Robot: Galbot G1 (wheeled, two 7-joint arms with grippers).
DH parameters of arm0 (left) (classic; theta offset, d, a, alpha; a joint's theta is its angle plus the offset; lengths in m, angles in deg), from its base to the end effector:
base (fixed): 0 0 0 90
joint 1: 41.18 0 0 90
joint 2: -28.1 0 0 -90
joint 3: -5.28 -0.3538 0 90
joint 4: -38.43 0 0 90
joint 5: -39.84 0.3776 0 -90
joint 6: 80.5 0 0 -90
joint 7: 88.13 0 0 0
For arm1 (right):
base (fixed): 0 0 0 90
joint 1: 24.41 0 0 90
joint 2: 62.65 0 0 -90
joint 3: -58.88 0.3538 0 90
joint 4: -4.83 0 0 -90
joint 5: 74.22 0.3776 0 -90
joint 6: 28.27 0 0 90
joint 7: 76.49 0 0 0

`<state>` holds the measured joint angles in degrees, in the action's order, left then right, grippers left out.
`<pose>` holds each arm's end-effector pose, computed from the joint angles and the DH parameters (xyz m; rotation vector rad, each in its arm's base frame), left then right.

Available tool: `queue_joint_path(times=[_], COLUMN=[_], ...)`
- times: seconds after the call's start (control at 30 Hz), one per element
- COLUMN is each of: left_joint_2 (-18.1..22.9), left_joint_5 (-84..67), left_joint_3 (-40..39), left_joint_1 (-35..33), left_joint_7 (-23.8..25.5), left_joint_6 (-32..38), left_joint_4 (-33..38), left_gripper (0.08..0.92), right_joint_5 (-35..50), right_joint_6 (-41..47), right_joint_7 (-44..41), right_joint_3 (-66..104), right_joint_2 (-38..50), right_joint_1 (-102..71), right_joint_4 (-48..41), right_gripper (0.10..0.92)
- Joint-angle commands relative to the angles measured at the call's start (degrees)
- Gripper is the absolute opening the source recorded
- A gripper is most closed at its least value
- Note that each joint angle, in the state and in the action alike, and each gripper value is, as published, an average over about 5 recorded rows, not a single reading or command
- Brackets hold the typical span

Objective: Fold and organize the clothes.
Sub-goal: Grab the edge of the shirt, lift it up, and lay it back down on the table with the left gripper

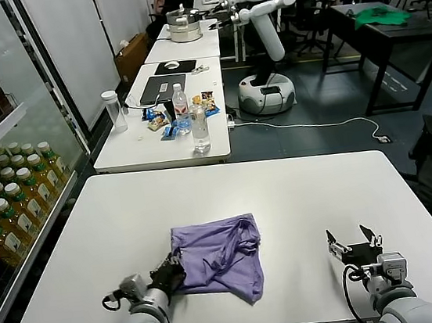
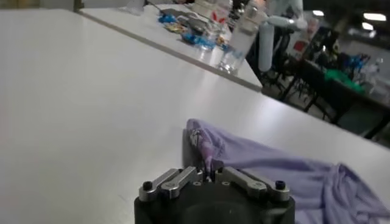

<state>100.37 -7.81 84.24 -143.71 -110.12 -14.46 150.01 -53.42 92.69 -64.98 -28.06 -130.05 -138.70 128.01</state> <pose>0.2876 0.0014 -0.2946 -0.0706 -2.5976 0.5725 0.2344 -0.0721 -0.2477 -0.0503 -2.7413 0.1327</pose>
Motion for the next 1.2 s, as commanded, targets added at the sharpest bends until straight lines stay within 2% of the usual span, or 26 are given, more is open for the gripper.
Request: queue_joint_path(times=[0.03,0.13,0.33,0.43,0.53,0.7,0.77,0.93,1.07,1.2], left_joint_2=[-2.7,-6.2,-16.4,-19.3,-19.6,-15.0,-12.6,-4.8,0.9,4.3], left_joint_5=[-27.3,-33.3,-38.1,-38.8,-36.1,-18.3,-9.8,10.7,19.2,22.9], left_joint_3=[16.3,23.6,35.2,36.2,31.8,13.7,5.0,-14.0,-22.4,-26.9], left_joint_1=[0.9,1.7,4.2,5.7,6.5,6.5,7.9,13.1,17.7,21.3], left_joint_7=[0.2,0.3,2.6,3.5,4.4,7.8,9.0,9.7,7.9,6.3], left_joint_6=[-0.5,-2.4,-7.3,-8.8,-9.3,-9.2,-9.2,-9.3,-9.4,-9.5], left_joint_4=[1.0,1.5,3.0,6.5,11.3,15.0,13.0,2.9,-2.1,-6.1], left_gripper=[0.135,0.135,0.135,0.135,0.135,0.135,0.135,0.135,0.135,0.135], right_joint_5=[0.0,0.0,0.0,-0.1,-0.1,0.0,0.0,0.0,0.2,0.7], right_joint_6=[-0.1,-0.1,-0.3,-0.3,-0.4,-0.5,-0.5,-0.7,-0.8,-1.0], right_joint_7=[0.0,0.0,-0.1,-0.1,-0.2,-0.3,-0.3,-0.3,-0.5,-0.6], right_joint_3=[0.1,0.0,-0.4,-0.5,-0.3,0.0,0.1,0.5,1.1,1.7], right_joint_2=[-0.2,-0.3,-0.7,-0.9,-0.9,-0.9,-0.9,-1.2,-1.2,-0.7], right_joint_1=[0.0,0.1,0.2,-0.2,-0.8,-1.4,-1.5,-1.7,-1.9,-1.9], right_joint_4=[0.0,-0.1,0.3,0.9,1.7,2.8,3.2,3.8,4.1,4.0], right_gripper=[0.823,0.823,0.823,0.823,0.823,0.823,0.823,0.823,0.823,0.823])
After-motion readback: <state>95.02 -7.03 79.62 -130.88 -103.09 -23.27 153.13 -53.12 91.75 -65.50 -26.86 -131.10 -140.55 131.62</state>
